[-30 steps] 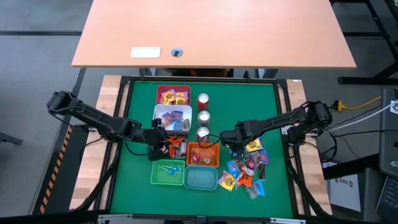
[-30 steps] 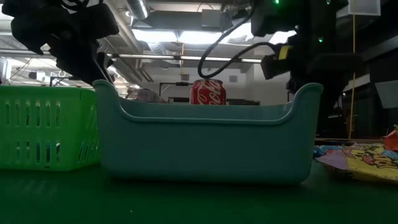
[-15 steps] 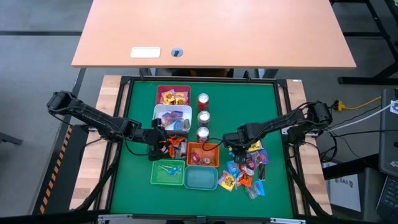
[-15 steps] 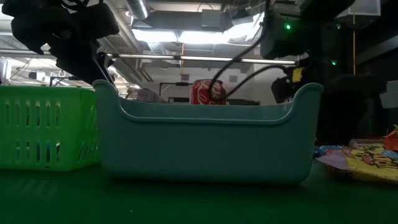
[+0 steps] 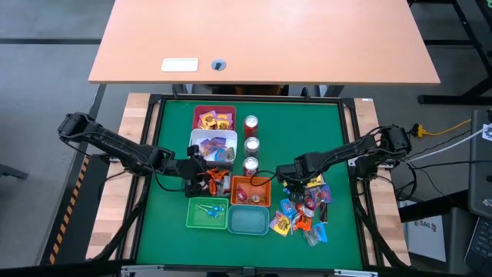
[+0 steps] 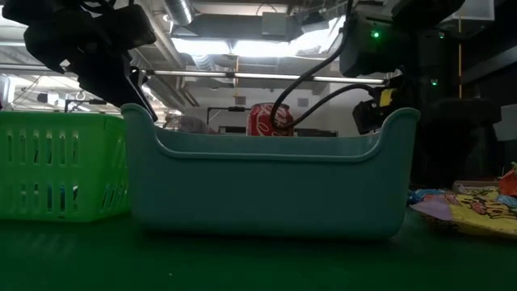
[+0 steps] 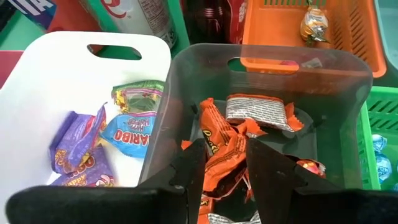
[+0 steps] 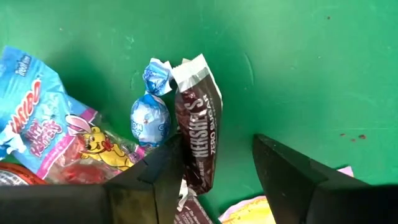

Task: Sort candy
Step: Put the brown candy into the teal green bin

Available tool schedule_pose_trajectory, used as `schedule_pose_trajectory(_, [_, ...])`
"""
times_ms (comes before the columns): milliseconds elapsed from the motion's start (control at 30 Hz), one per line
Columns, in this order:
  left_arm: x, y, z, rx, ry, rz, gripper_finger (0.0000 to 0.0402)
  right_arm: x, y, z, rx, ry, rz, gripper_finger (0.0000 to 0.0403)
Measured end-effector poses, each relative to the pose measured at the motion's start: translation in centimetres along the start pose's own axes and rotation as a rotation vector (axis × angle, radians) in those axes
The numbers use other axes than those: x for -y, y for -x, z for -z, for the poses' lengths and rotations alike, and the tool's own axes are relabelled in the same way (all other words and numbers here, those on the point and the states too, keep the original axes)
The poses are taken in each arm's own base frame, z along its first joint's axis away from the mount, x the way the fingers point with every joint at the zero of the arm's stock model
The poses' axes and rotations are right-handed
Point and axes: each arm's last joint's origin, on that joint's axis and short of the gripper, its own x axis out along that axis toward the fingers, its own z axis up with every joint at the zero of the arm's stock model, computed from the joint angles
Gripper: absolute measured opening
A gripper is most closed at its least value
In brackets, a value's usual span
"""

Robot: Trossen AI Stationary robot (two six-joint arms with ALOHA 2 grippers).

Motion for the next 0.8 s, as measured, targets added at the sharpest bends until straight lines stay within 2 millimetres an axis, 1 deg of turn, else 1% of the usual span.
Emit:
schedule_pose_trajectory(233, [0.02, 0.00, 0.00, -0.002, 0.000, 0.008, 0.0107, -0.01, 0.00, 0.00, -0.002, 0.000, -0.007, 0.0193])
schedule_pose_trajectory(333, [0.03, 0.00, 0.00, -0.002, 0.000, 0.010, 0.0107, -0.01, -0.01, 0.00, -0.002, 0.000, -0.006, 0.0182])
schedule_pose_trajectory(667, [0.03, 0.00, 0.00, -0.002, 0.002, 0.011, 0.0107, 0.08, -0.04, 0.01, 0.000, 0.001, 0.010, 0.0077])
schedule_pose_trajectory(800, [0.03, 0.00, 0.00, -0.002, 0.001, 0.011, 0.0107, 0.07, -0.04, 0.00, 0.002, 0.001, 0.008, 0.0044])
